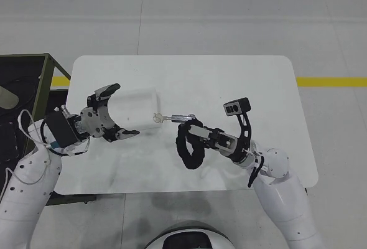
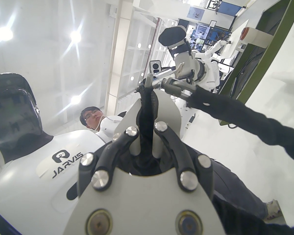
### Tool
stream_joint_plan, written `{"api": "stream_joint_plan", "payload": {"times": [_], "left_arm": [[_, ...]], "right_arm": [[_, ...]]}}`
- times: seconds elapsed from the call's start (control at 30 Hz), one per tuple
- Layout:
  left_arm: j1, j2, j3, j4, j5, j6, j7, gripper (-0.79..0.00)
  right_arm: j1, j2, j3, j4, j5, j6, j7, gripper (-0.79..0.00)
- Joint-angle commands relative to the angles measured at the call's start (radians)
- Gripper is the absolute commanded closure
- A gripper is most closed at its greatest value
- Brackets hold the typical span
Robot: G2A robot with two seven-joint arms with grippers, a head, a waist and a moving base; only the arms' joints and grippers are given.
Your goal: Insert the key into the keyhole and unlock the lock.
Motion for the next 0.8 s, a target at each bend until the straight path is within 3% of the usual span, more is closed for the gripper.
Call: {"api": "stream_joint_plan", "payload": {"times": [0.0, 0.13, 0.3, 0.4, 0.5, 0.6, 0.7, 0.77], "left_arm": [[0.000, 0.000, 0.000, 0.000, 0.004, 0.010, 0.010, -0.785], [0.021, -0.002, 0.012, -0.007, -0.050, -0.019, -0.020, -0.785], [0.021, 0.010, -0.024, -0.061, -0.483, -0.283, -0.283, -0.785], [0.025, 0.046, 0.020, -0.110, -0.761, -0.283, -0.455, -0.785], [0.018, 0.101, 0.051, -0.149, -1.105, -0.283, -0.729, -0.785], [-0.025, 0.154, 0.059, -0.126, -1.492, -0.283, -1.071, -0.785], [-0.055, 0.187, 0.072, -0.074, -1.837, -0.283, -1.332, -0.785], [-0.075, 0.198, 0.066, -0.043, -1.933, -0.273, -1.434, -0.785]], "right_arm": [[0.000, 0.000, 0.000, 0.000, 0.000, 0.000, 0.000, 0.000], [-0.029, 0.002, 0.001, -0.030, -0.015, 0.006, -0.022, 0.000], [-0.040, 0.005, 0.011, -0.044, -0.019, 0.011, -0.031, 0.000], [-0.042, 0.007, 0.017, -0.047, -0.018, 0.009, -0.029, 0.000], [-0.044, 0.009, 0.019, -0.050, -0.017, 0.007, -0.030, 0.000], [-0.048, 0.010, 0.020, -0.055, -0.017, 0.003, -0.031, 0.000], [-0.052, 0.011, 0.016, -0.061, -0.014, 0.014, -0.021, 0.000], [-0.052, 0.011, 0.016, -0.061, -0.014, 0.014, -0.021, 0.000]]}}
